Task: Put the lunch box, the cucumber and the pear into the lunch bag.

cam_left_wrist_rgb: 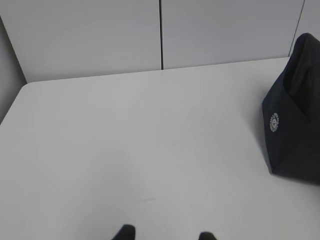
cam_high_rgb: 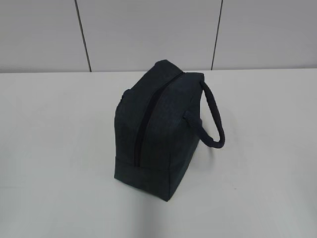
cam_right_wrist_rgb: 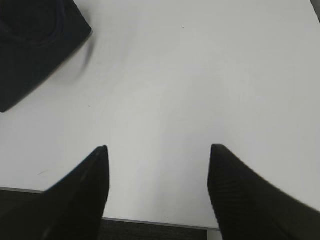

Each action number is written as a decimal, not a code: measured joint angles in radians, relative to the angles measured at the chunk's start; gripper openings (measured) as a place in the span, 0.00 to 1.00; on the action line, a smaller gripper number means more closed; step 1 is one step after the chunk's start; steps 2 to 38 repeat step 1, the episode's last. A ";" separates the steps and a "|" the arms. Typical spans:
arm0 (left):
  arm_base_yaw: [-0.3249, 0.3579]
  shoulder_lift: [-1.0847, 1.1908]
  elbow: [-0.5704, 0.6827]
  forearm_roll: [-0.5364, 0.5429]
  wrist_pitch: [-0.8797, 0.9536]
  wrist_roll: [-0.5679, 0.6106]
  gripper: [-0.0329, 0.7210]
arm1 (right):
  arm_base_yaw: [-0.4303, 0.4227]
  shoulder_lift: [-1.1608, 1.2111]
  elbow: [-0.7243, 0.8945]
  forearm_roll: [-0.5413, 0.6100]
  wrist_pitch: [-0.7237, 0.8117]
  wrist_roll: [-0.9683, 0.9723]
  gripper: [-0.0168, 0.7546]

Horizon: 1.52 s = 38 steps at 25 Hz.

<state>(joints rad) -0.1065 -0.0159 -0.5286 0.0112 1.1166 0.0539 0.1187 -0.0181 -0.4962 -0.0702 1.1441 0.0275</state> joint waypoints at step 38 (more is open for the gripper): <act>0.000 0.000 0.000 0.000 0.000 0.000 0.36 | 0.000 0.000 0.000 0.000 0.000 0.000 0.64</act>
